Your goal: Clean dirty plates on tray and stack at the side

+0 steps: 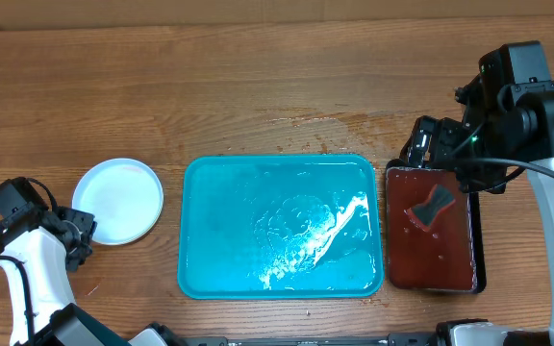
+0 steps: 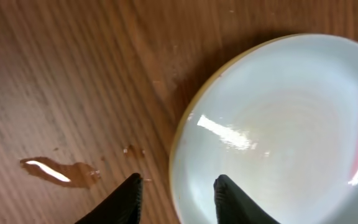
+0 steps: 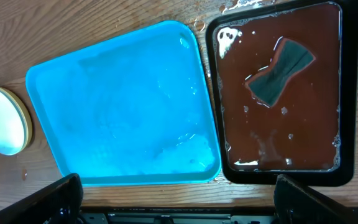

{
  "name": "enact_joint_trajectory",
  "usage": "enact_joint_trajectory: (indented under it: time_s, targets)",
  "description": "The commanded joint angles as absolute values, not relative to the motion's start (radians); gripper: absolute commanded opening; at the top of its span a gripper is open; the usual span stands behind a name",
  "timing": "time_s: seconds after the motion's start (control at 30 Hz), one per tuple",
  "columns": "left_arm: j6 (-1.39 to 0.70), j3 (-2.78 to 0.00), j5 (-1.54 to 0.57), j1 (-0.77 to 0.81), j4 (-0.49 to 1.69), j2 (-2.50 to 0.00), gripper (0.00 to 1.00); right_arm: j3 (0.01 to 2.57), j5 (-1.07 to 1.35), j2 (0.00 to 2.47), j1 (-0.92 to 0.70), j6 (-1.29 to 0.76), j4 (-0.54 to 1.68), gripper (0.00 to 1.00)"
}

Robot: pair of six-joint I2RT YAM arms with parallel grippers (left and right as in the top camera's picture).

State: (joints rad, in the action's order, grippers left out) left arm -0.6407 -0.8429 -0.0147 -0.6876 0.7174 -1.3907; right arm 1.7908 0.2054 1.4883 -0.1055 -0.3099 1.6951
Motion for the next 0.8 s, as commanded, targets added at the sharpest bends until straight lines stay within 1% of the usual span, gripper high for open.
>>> enact_joint_trajectory:
  time_s: [0.0,0.13,0.23,0.3,0.43,0.5,0.77]
  targets:
    - [-0.594,-0.848,-0.122,-0.686,0.691,-1.394,0.42,1.790,0.203,1.481,-0.111,-0.307,1.693,1.00]
    - [-0.510,-0.904,-0.230,-0.674,0.699,-1.391,0.48,1.790,0.202,1.481,-0.111,-0.307,1.688,1.00]
    - [-0.430,-0.981,-0.246,-0.643,0.749,-1.382,0.52,1.790,0.202,1.480,-0.111,-0.260,1.671,1.00]
    - [-0.373,-1.033,-0.257,-0.609,0.783,-1.367,0.59,1.790,0.197,1.475,-0.111,-0.227,1.649,1.00]
    - [-0.281,-1.120,-0.261,-0.516,0.827,-1.319,0.65,1.797,0.183,1.446,-0.111,-0.204,1.579,1.00]
    - [-0.238,-1.154,-0.260,-0.466,0.842,-1.288,0.67,1.804,0.166,1.420,-0.111,-0.195,1.543,1.00]
    - [-0.107,-1.283,-0.259,-0.273,0.895,-1.121,0.68,1.820,0.164,1.243,-0.111,-0.061,1.420,1.00]
